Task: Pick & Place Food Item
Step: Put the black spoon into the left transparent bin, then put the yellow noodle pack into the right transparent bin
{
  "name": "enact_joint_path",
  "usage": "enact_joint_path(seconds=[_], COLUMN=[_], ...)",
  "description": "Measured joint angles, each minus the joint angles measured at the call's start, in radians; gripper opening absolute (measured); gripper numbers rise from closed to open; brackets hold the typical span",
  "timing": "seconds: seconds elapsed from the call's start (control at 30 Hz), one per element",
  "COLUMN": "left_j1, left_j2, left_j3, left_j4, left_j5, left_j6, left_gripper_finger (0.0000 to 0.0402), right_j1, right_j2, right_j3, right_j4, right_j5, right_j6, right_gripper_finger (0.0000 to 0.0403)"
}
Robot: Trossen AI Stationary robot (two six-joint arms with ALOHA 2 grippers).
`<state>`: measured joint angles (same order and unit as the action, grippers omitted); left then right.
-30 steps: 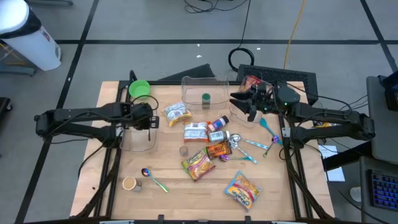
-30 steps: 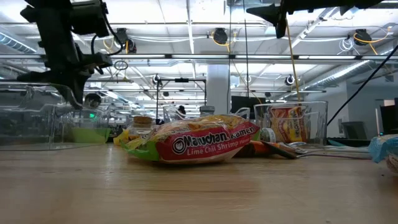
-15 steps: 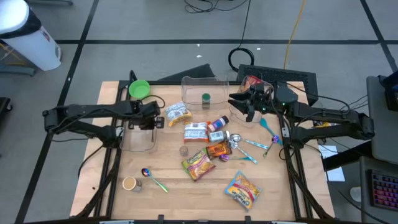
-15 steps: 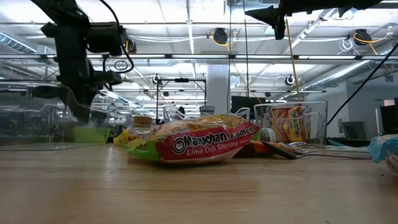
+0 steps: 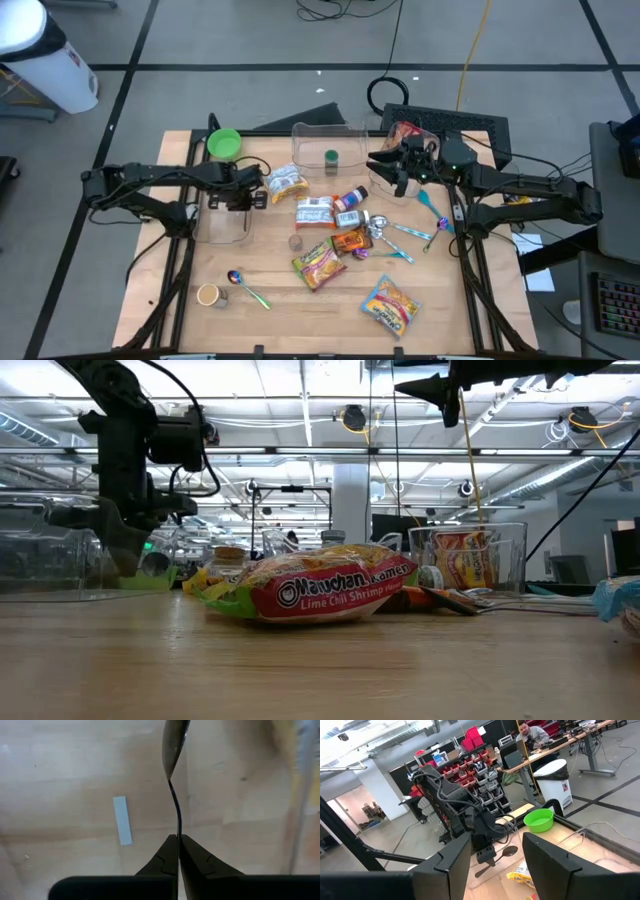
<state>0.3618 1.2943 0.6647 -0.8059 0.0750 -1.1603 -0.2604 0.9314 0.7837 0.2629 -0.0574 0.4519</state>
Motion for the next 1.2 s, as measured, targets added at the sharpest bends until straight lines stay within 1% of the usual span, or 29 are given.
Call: enact_joint_path(seconds=[0.13, 0.37, 0.53, 0.63, 1.2], left_j1=[0.0, 0.0, 0.0, 0.0, 0.0], left_j2=[0.008, 0.008, 0.008, 0.008, 0.008], left_j3=[0.0, 0.0, 0.0, 0.0, 0.0], left_j4=[-0.002, -0.001, -0.001, -0.001, -0.006], left_j5=[-0.002, -0.017, -0.023, -0.023, -0.024], left_j6=[-0.004, -0.018, -0.046, -0.047, -0.027], left_gripper_finger=[0.001, 0.0006, 0.0035, 0.0043, 0.0046], right_j1=[0.0, 0.0, 0.0, 0.0, 0.0], right_j2=[0.0, 0.0, 0.0, 0.0, 0.0], right_j3=[0.0, 0.0, 0.0, 0.0, 0.0], right_j4=[-0.007, -0.007, -0.007, -0.007, -0.007], right_j5=[0.0, 0.0, 0.0, 0.0, 0.0], right_j6=[0.0, -0.001, 0.0, 0.0, 0.0], right_gripper_finger=[0.0171, 0.0171, 0.0171, 0.0171, 0.0171])
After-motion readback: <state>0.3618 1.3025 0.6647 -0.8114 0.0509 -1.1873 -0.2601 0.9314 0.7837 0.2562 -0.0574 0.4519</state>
